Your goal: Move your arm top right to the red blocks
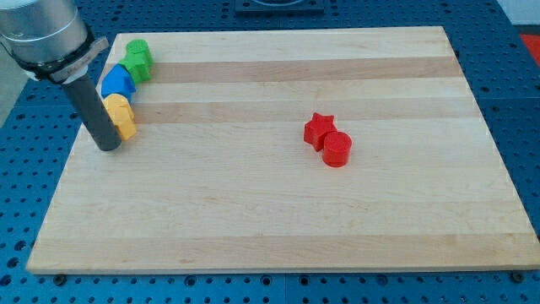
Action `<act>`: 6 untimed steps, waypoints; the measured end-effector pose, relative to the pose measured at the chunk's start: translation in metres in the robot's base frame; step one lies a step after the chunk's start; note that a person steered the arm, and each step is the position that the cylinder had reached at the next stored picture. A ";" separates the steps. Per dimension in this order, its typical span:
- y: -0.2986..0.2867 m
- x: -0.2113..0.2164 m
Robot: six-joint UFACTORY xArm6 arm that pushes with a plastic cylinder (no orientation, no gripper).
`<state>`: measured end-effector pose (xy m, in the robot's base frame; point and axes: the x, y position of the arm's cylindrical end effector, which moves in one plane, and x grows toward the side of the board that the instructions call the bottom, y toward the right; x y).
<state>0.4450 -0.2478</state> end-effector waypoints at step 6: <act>0.317 -0.082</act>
